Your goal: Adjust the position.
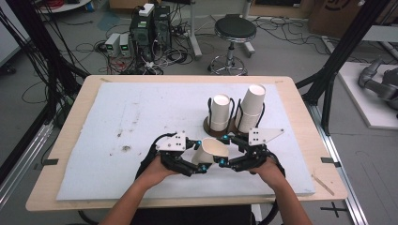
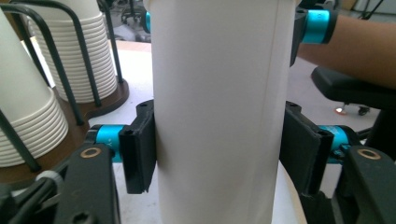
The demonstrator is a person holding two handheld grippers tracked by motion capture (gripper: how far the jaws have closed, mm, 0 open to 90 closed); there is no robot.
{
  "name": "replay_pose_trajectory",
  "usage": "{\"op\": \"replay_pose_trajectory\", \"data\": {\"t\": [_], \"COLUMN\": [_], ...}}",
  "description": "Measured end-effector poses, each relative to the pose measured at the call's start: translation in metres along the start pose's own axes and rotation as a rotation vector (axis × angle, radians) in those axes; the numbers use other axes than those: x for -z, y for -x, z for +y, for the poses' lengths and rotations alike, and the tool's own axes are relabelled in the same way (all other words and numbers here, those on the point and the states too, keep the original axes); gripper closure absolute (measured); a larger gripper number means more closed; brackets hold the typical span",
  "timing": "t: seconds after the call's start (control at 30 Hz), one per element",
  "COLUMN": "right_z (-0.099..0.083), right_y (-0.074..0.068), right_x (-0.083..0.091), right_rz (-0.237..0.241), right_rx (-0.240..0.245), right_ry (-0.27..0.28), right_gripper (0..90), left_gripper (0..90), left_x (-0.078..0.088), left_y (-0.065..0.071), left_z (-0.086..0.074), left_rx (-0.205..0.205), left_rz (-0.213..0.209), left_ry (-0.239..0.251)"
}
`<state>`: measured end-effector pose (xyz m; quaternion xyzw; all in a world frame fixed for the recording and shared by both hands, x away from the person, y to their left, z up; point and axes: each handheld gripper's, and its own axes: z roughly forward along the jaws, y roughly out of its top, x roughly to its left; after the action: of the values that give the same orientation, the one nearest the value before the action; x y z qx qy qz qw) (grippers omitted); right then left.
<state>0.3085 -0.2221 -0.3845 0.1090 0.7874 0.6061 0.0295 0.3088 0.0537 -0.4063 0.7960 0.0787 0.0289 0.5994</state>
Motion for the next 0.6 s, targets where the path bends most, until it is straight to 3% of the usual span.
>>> {"op": "replay_pose_trajectory", "data": {"t": [0.07, 0.2, 0.37, 0.5, 0.6], "right_z": [0.0012, 0.0022, 0.003, 0.0027, 0.0015], "right_y": [-0.0011, -0.0022, -0.0042, -0.0038, -0.0028], "right_x": [-0.0004, -0.0013, -0.0049, -0.0055, -0.0064], "right_rz": [-0.021, -0.032, -0.032, -0.032, -0.026], "right_rx": [0.016, 0.028, 0.04, 0.034, 0.003], "right_ry": [-0.028, -0.065, -0.092, -0.099, -0.064], "right_gripper": [35.9, 35.9, 35.9, 34.4, 28.4], "left_gripper": [26.7, 26.5, 34.9, 36.2, 36.3], "left_x": [0.0002, 0.0001, -0.0035, -0.0044, -0.003], "left_y": [0.0008, 0.0006, 0.0004, -0.0005, -0.0021], "left_z": [0.0016, 0.0036, 0.0026, 0.0007, 0.0], "left_rx": [-0.008, -0.039, -0.057, -0.038, -0.008], "left_rz": [0.023, 0.03, 0.013, 0.005, -0.005], "left_ry": [-0.022, -0.062, -0.084, -0.072, -0.035]}}
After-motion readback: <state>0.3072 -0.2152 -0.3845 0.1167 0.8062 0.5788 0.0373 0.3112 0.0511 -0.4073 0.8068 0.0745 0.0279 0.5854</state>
